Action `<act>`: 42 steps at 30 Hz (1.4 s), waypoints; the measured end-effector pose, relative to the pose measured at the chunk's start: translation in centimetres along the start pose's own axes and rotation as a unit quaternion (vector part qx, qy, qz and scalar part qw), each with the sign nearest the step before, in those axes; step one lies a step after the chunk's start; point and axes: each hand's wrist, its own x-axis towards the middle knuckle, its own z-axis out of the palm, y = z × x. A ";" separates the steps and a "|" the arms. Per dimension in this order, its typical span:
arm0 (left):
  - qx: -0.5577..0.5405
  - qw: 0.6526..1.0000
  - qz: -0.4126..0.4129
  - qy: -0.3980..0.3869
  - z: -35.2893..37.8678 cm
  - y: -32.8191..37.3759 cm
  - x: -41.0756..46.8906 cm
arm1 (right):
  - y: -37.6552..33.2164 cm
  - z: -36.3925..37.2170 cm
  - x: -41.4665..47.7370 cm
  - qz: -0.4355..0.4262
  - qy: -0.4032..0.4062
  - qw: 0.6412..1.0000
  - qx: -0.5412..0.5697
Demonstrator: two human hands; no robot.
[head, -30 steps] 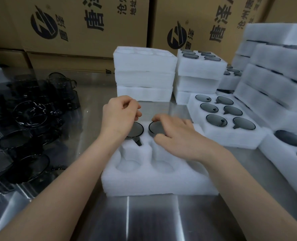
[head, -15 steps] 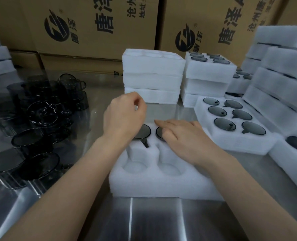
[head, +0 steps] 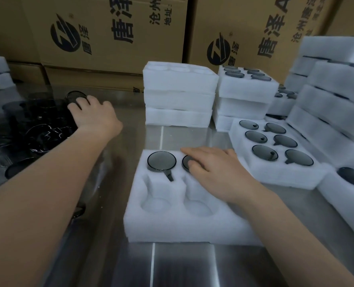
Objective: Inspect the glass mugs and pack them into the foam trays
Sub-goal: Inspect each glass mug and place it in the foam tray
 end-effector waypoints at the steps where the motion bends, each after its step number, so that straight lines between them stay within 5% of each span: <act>1: 0.010 1.000 0.006 0.004 0.2 -0.2 0.2 | 0.0 0.0 0.0 -0.001 0.000 1.000 0.001; 22: -0.131 0.980 0.075 0.127 -2.1 -1.9 -0.3 | 0.1 0.0 0.0 -0.002 -0.001 1.000 0.004; 29: -0.299 0.894 0.208 0.261 -4.7 1.0 -3.9 | 0.5 0.0 0.1 0.015 0.053 0.993 0.108; 34: -0.431 0.811 0.300 0.258 -5.2 4.3 -10.0 | 0.6 -0.8 0.7 0.103 0.211 0.861 0.451; 38: -0.453 0.783 0.365 0.219 -4.9 6.1 -13.8 | 1.1 -1.8 0.8 0.101 0.167 0.744 0.639; 42: -0.435 0.765 0.426 0.209 -4.6 6.5 -14.9 | 1.2 -2.1 0.6 0.084 0.143 0.725 0.669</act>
